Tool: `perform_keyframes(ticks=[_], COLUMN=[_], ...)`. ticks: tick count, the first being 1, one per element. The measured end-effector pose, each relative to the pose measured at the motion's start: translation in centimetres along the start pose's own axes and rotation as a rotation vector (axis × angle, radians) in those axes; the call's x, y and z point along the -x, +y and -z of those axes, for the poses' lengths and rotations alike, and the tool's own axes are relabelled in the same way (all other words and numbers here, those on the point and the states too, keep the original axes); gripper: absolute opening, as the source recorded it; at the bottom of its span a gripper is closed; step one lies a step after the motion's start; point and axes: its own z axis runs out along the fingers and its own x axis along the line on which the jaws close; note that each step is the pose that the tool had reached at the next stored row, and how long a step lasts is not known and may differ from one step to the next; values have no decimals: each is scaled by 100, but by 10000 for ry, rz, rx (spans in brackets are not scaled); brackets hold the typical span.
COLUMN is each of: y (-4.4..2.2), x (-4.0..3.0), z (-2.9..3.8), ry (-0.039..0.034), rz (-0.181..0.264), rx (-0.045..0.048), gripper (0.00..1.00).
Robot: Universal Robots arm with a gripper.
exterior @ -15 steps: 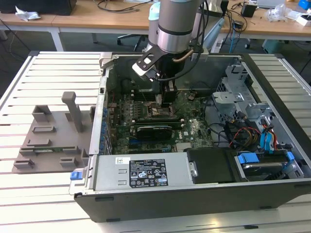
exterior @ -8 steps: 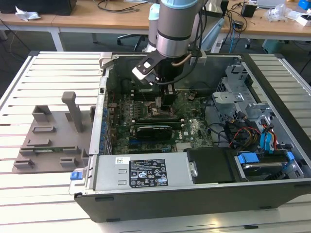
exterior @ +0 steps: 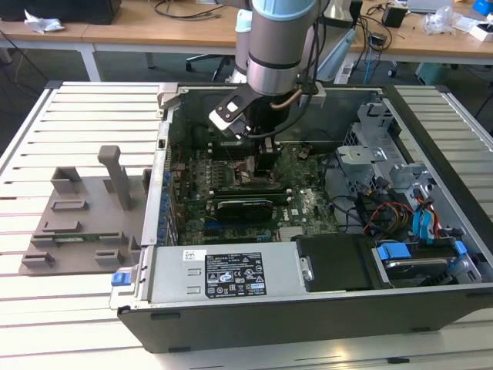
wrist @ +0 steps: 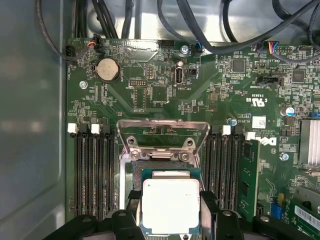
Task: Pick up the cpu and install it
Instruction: 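Place the cpu into insertion slot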
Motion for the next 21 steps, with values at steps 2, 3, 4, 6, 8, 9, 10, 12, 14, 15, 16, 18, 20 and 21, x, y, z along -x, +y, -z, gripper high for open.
perform_keyframes(ticks=[2, 3, 4, 6, 8, 9, 10, 12, 14, 15, 16, 18, 20, 21], y=[0, 1, 1, 1, 2, 2, -1, -13, -28, -35, -36, -35, -48, -58], x=[0, 0, 0, -2, -7, -9, -13, -18, -24, -29, -35, -60, -81, -83], z=[-15, -29, -37, -57, -81, -93, -111, -135, -164, -181, -189, -200, -234, -251], ry=[0, 0, 0, 0, 0, -1, 0, 0, -1, 0, -1, 0, 2, -1], rz=[0, 0, 0, -1, -1, -2, -1, -1, -1, -1, -1, 0, 0, -1], rx=[-1, 0, 0, -1, -1, -1, -1, 0, -1, -1, -1, -1, 0, -1], gripper=[55, 55, 55, 55, 55, 55, 55, 55, 55, 55, 55, 55, 55, 55])
